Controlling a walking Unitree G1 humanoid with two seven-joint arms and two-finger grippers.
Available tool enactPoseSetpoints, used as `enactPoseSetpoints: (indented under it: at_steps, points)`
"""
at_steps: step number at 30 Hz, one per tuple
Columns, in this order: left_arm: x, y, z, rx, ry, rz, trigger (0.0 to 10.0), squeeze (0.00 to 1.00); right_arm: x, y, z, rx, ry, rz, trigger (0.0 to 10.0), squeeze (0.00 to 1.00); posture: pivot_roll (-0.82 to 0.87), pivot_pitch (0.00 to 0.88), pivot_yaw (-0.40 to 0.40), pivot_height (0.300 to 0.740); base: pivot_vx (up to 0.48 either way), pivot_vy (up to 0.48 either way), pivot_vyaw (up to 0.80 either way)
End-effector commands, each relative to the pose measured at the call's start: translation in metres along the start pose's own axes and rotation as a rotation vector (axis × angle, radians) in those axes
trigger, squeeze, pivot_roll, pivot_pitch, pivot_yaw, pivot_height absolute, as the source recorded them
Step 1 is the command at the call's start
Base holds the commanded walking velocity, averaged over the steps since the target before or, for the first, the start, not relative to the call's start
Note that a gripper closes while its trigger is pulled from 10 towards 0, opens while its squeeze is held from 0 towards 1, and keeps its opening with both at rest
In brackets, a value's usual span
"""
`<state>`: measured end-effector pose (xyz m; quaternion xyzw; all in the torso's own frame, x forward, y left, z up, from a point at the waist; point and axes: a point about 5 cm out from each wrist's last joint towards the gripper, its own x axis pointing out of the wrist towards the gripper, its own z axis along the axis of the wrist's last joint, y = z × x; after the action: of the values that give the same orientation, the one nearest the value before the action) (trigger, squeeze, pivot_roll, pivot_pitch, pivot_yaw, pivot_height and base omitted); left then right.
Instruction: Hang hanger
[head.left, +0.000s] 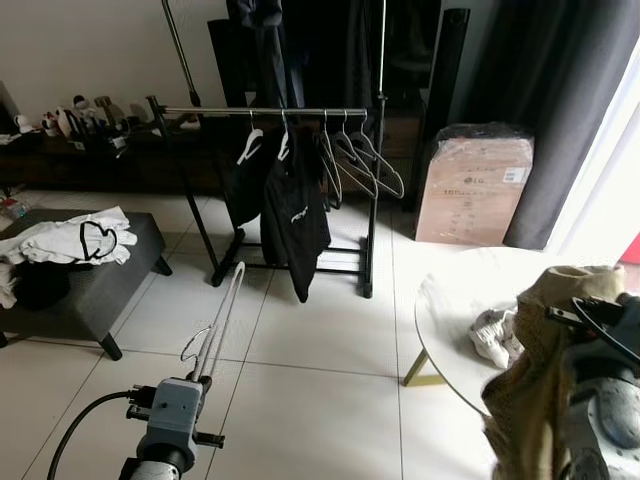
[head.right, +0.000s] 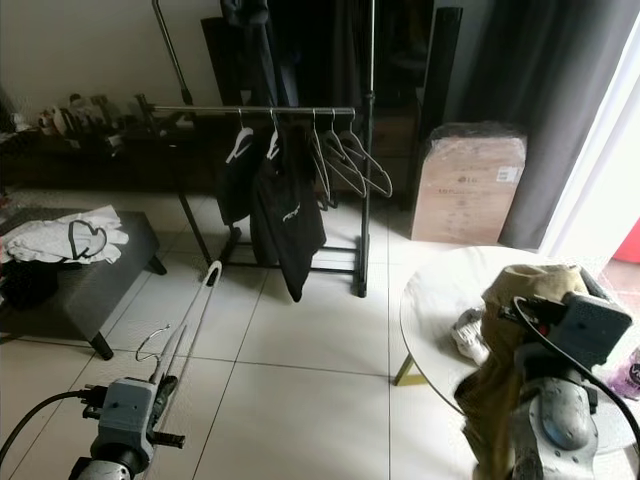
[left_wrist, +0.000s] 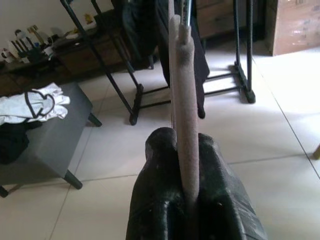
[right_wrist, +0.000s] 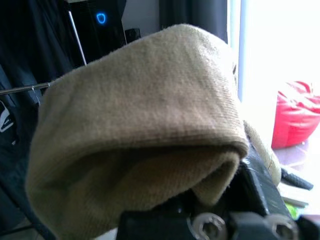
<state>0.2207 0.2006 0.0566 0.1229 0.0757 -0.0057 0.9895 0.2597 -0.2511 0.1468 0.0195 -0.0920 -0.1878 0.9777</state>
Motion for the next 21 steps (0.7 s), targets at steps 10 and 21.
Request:
enactPoseSetpoints:
  at_steps: [10,21]
  points:
    - [0.0,0.005,0.002,0.006,-0.015,0.013,10.0,0.0,0.005,0.013,0.005,-0.015,-0.024,0.029,10.0,0.0,-0.07,0.011,0.015,0.74,0.336,0.0,-0.35]
    - [0.001,0.005,0.002,0.004,-0.014,0.011,10.0,0.0,0.018,0.005,0.026,-0.052,-0.099,-0.038,10.0,0.0,-0.07,0.001,0.015,0.74,0.345,0.0,-0.43]
